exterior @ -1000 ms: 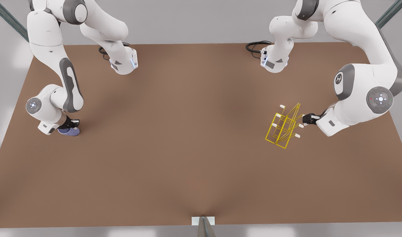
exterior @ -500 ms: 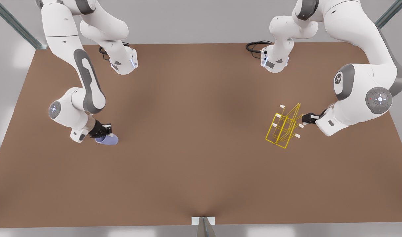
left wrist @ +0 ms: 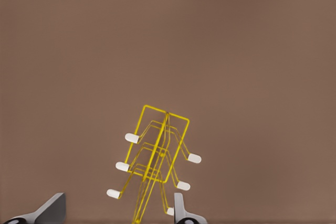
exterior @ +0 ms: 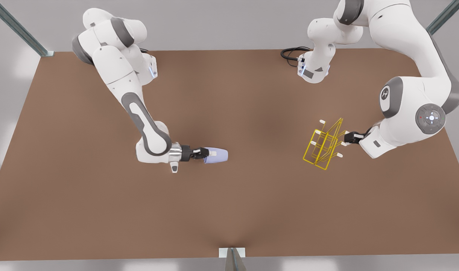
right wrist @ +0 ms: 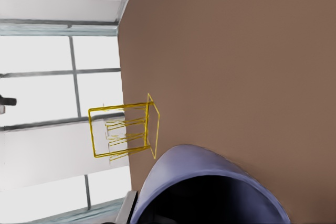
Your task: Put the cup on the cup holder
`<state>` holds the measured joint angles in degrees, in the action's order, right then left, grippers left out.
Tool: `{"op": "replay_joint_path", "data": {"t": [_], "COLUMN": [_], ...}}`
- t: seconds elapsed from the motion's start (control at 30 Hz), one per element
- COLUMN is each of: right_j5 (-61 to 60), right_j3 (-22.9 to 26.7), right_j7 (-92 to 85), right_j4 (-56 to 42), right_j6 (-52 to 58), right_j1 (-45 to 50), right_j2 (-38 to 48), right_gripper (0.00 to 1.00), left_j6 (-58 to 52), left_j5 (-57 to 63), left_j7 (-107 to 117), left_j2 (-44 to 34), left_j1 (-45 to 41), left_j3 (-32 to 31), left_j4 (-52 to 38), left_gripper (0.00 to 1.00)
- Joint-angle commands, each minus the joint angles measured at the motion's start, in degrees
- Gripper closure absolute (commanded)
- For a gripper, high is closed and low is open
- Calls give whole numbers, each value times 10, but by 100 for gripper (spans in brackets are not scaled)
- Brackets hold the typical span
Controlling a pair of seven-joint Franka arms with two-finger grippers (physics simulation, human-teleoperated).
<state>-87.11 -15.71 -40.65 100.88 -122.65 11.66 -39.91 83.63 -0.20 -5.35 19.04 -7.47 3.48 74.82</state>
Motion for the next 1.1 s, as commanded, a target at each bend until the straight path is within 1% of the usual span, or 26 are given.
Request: {"op": "replay_joint_path", "data": {"t": [0.0, 0.1, 0.13, 0.23, 0.33, 0.43, 0.67, 0.7, 0.73, 0.77, 0.83, 1.07], "right_j5": [-92, -93, -93, -94, -94, -94, -133, -134, -135, -162, -164, -180], "right_j3": [-5, -10, -11, -11, -11, -18, -21, -22, -22, -22, -22, -22], "right_j7": [-157, -169, -196, -196, -192, -199, -203, -202, -196, -199, -199, -203], "right_j4": [-27, -80, -102, -99, -61, -50, -78, -84, -98, -117, -149, -164], "right_j6": [51, 55, 66, 70, 62, 59, 26, 7, 3, 2, -5, -7], "right_j1": [9, 25, 32, 37, 40, 42, 90, 99, 107, 123, 134, 155], "right_j2": [-39, -99, -131, -127, -88, -95, -119, -119, -128, -143, -169, -189], "right_gripper": [79, 79, 79, 79, 79, 79, 79, 79, 79, 79, 79, 79], "left_j6": [6, 7, 7, 7, 7, 7, 11, 11, 11, 11, 11, 12], "left_j5": [0, 0, 0, 0, 0, 0, 0, 0, 0, 0, 0, 0], "left_j7": [1, 1, 1, -1, -2, -1, -6, -6, -6, -6, -6, -8], "left_j2": [0, 2, 4, 6, 6, 6, 6, 6, 6, 6, 6, 8], "left_j1": [0, 0, 1, 1, 1, 1, 1, 1, 1, 1, 1, 2], "left_j3": [0, 0, 0, 0, 0, 0, 0, 0, 0, 0, 0, 0], "left_j4": [0, 0, 0, 0, 0, 0, 0, 0, 0, 0, 0, 0], "left_gripper": [0, 0, 0, 0, 0, 0, 0, 0, 0, 0, 0, 0]}}
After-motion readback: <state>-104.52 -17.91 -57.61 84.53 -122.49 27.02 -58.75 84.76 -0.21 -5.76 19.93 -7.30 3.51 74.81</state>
